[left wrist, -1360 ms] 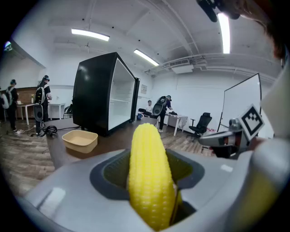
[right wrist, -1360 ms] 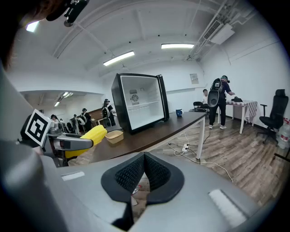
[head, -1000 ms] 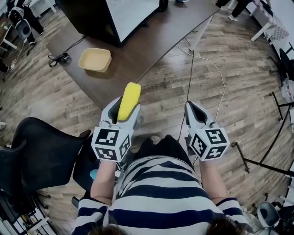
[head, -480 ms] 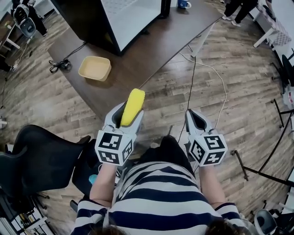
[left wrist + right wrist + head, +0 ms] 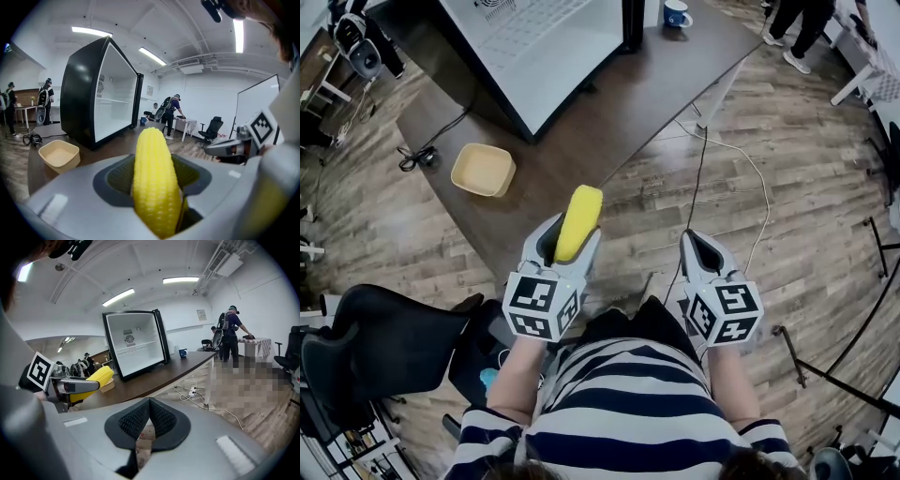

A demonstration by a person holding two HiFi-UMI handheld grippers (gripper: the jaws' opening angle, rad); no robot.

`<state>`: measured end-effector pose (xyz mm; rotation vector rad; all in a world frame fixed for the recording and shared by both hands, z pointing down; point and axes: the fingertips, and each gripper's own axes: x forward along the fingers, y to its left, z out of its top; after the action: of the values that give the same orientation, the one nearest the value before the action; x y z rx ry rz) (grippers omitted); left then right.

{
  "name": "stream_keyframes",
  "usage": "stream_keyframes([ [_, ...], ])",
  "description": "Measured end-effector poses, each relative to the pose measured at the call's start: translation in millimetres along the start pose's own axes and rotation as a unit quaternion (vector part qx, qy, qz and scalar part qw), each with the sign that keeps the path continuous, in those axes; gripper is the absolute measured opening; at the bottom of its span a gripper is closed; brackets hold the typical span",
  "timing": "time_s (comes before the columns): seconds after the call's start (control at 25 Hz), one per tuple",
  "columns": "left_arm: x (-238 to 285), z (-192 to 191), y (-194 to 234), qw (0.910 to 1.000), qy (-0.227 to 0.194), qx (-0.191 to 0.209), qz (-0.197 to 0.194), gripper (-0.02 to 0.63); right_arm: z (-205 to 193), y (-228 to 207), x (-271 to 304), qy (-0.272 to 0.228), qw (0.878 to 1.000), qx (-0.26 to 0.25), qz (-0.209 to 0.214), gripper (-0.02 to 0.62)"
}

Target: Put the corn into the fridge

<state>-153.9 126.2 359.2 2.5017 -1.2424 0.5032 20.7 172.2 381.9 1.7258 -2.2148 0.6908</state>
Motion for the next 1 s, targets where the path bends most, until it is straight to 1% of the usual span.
stream_keyframes([
  [0.16,24,17,-9,1.0,-0.001,-0.008,0.004,0.0,17,-20,12,-0.001,1.0,-0.01,0.013,-0.003],
  [0.52,64,51,-36,0.9997,-0.014,-0.011,0.019,0.0,44,-60,28,-0.001,0.998,-0.029,0.048,-0.003],
  [0.8,90,63,-52,0.9988,-0.019,-0.024,0.038,0.0,54,-92,37,0.003,0.997,-0.038,0.072,-0.003],
  [1.0,98,64,-58,0.9981,-0.017,-0.028,0.052,0.0,55,-105,45,0.001,0.995,-0.036,0.088,-0.003],
])
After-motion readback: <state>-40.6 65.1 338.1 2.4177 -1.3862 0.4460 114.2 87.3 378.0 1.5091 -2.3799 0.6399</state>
